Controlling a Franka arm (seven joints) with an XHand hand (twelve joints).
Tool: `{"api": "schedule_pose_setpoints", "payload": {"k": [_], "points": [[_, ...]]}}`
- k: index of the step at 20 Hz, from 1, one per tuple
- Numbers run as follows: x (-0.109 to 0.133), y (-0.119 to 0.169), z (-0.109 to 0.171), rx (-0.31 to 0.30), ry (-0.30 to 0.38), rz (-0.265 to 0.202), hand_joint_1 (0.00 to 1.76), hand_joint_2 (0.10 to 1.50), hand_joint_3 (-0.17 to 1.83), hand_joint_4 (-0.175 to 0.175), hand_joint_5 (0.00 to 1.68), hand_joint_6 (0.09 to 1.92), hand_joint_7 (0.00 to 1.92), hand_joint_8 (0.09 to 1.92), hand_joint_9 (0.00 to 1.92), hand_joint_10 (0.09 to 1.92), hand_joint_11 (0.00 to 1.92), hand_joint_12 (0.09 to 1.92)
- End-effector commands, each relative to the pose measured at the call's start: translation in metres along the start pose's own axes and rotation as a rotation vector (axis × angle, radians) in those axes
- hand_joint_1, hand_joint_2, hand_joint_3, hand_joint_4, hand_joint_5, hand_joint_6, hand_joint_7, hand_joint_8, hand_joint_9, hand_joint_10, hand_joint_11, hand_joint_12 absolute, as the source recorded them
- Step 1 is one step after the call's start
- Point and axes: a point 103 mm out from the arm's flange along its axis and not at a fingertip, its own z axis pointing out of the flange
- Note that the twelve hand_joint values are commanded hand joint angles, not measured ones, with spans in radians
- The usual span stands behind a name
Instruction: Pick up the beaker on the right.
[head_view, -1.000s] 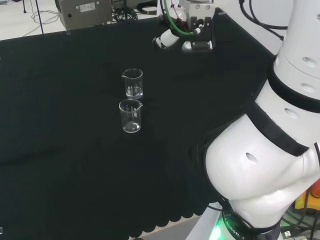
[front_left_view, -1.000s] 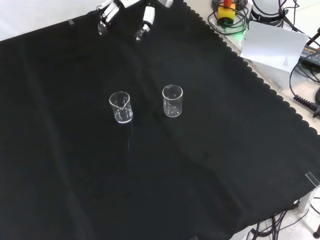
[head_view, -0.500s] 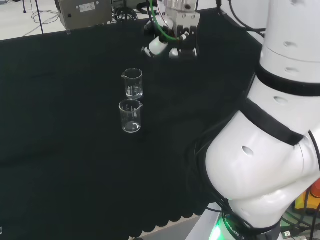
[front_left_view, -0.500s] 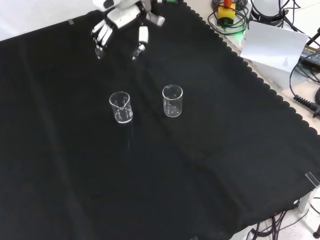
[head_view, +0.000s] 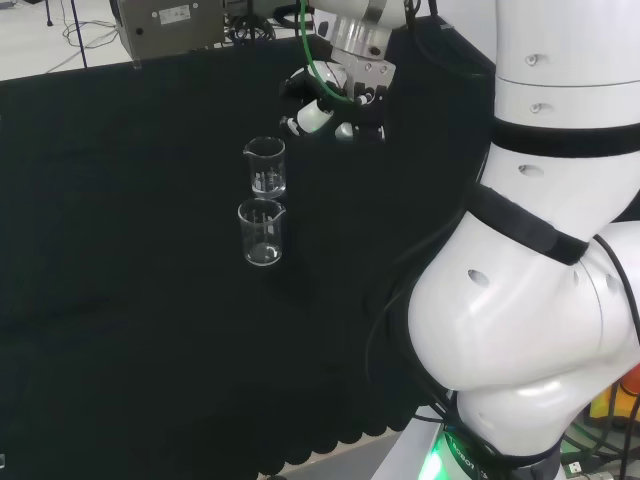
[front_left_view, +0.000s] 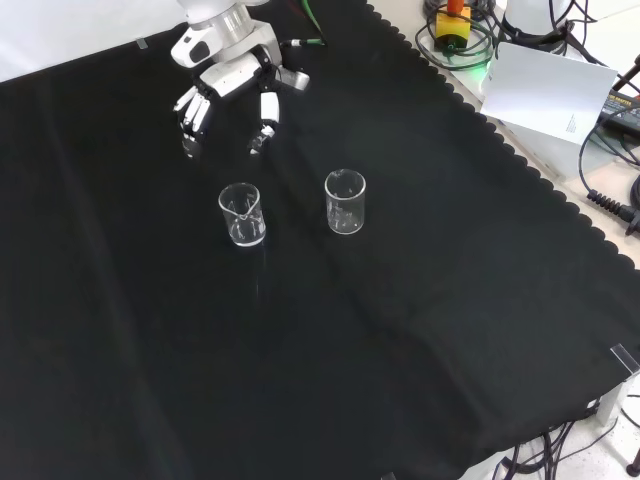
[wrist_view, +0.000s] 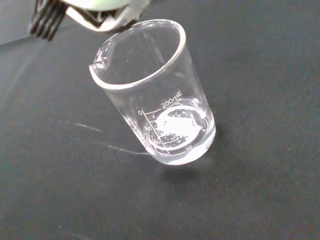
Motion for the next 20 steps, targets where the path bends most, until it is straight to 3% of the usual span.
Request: {"api": "schedule_pose_setpoints", "payload": {"k": [1, 9, 15, 20], "points": [[-0.019, 0.007, 0.015, 0.004, 0.097, -0.042, 0.89, 0.59, 0.72, -0.074, 0.57, 0.10, 0.36, 0.74, 0.50, 0.66, 0.14, 1.40], [-0.036, 0.009, 0.036, 0.044, 0.164, -0.102, 0.78, 0.53, 0.66, -0.061, 0.42, 0.09, 0.22, 0.73, 0.40, 0.67, 0.10, 1.45], [-0.041, 0.014, 0.055, 0.015, 0.267, -0.110, 0.72, 0.52, 0.58, -0.064, 0.43, 0.09, 0.24, 0.74, 0.40, 0.69, 0.09, 1.46], [-0.037, 0.021, 0.069, 0.006, 0.306, -0.132, 0.84, 0.54, 0.58, -0.065, 0.52, 0.09, 0.33, 0.74, 0.46, 0.68, 0.11, 1.45]]}}
